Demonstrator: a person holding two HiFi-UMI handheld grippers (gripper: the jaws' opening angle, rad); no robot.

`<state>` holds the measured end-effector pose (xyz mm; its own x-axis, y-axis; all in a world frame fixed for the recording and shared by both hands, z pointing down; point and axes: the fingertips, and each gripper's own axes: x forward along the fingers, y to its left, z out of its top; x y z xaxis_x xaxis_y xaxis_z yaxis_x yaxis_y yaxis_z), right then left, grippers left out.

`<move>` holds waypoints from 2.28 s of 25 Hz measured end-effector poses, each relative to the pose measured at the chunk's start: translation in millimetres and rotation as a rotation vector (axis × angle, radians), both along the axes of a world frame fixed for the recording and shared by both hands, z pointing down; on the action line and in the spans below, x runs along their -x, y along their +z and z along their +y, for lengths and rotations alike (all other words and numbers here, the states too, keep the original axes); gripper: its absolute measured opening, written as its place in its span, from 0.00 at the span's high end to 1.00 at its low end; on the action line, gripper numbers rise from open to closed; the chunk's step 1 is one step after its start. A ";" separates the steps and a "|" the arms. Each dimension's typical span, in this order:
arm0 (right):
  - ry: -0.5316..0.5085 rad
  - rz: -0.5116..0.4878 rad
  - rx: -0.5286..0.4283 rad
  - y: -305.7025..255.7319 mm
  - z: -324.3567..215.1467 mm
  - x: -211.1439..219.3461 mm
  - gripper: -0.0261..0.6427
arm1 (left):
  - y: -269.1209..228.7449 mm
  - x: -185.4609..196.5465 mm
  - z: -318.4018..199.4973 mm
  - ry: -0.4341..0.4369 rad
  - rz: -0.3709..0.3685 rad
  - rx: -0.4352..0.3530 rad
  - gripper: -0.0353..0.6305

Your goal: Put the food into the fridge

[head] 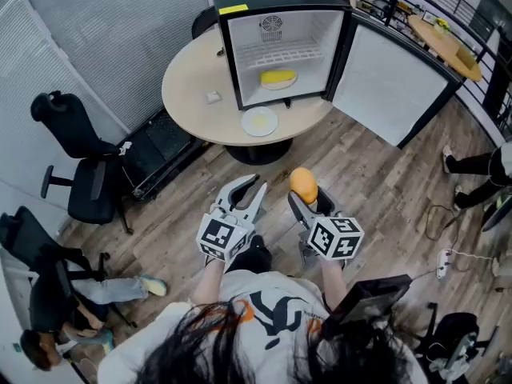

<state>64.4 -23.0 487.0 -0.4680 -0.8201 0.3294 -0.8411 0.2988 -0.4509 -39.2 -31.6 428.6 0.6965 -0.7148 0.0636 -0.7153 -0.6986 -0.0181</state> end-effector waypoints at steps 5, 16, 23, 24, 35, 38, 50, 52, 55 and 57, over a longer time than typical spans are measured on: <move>0.023 0.009 0.006 -2.8 -39.9 6.7 0.47 | -2.8 5.5 -38.8 0.031 0.005 0.002 0.85; 0.061 0.000 0.010 -0.4 -118.8 39.0 0.47 | 1.7 37.8 -113.1 0.074 0.011 0.003 0.85; 0.070 0.010 0.045 11.5 -139.4 50.2 0.47 | 11.1 47.9 -137.9 0.092 0.016 0.029 0.85; 0.072 0.011 0.051 13.4 -141.8 49.7 0.47 | 13.3 48.0 -139.6 0.094 0.015 0.035 0.85; 0.056 0.015 0.070 20.8 -188.0 47.7 0.47 | 20.6 46.9 -177.4 0.073 0.015 0.057 0.85; 0.050 0.008 0.069 22.3 -209.6 40.8 0.47 | 23.5 42.0 -193.4 0.064 0.006 0.060 0.85; 0.051 0.002 0.025 8.6 -323.8 -9.4 0.47 | 28.3 -3.6 -291.5 0.064 -0.013 0.070 0.85; 0.050 0.006 0.010 3.0 -340.2 -17.5 0.47 | 29.5 -13.2 -305.5 0.070 -0.016 0.074 0.85; 0.043 0.021 -0.016 -5.7 -363.4 -27.4 0.47 | 30.9 -25.9 -322.7 0.079 -0.023 0.080 0.85; 0.041 0.036 -0.034 -10.5 -380.9 -34.1 0.47 | 31.6 -33.2 -332.9 0.083 -0.027 0.082 0.85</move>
